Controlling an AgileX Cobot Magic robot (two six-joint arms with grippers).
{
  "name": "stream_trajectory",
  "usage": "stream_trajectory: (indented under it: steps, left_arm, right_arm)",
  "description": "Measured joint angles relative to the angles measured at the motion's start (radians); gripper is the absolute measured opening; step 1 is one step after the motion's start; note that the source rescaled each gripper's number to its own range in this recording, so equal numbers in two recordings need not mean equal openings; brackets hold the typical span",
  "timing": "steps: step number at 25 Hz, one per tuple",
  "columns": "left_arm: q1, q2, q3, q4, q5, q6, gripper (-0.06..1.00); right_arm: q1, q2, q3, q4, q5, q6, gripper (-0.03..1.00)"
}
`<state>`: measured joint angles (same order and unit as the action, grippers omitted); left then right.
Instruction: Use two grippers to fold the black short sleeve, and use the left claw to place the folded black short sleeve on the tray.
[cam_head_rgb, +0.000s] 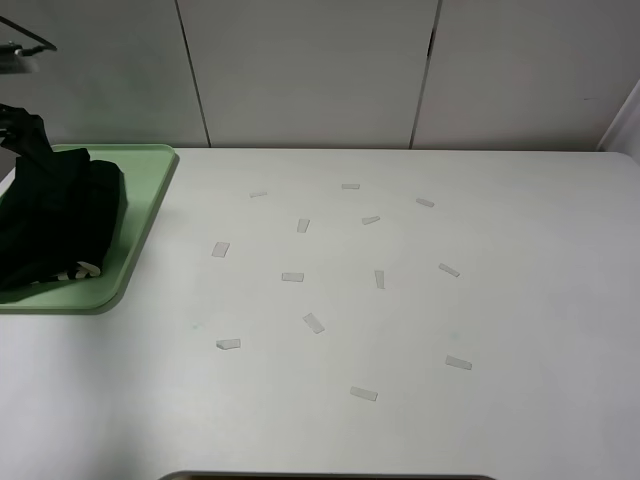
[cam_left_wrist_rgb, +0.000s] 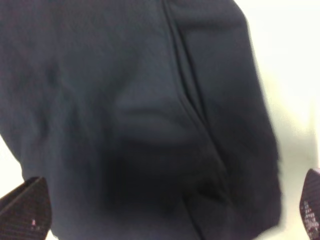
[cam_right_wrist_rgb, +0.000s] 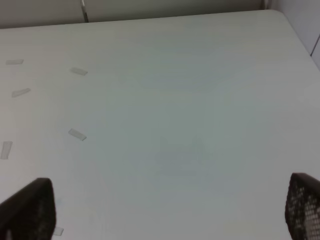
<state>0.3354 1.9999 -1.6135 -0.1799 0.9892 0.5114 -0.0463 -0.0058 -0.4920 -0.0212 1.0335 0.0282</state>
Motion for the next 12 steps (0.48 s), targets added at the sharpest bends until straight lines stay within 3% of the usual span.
stream_trajectory:
  steps: [7,12]
  left_arm:
    - [0.000,-0.183,-0.003,0.007,0.162,-0.052,1.00]
    - [0.000,-0.343,0.048,0.027,0.173,-0.085,1.00]
  right_arm:
    - [0.000,0.000,0.000,0.000,0.000,0.000,1.00]
    - [0.000,0.000,0.000,0.000,0.000,0.000,1.00]
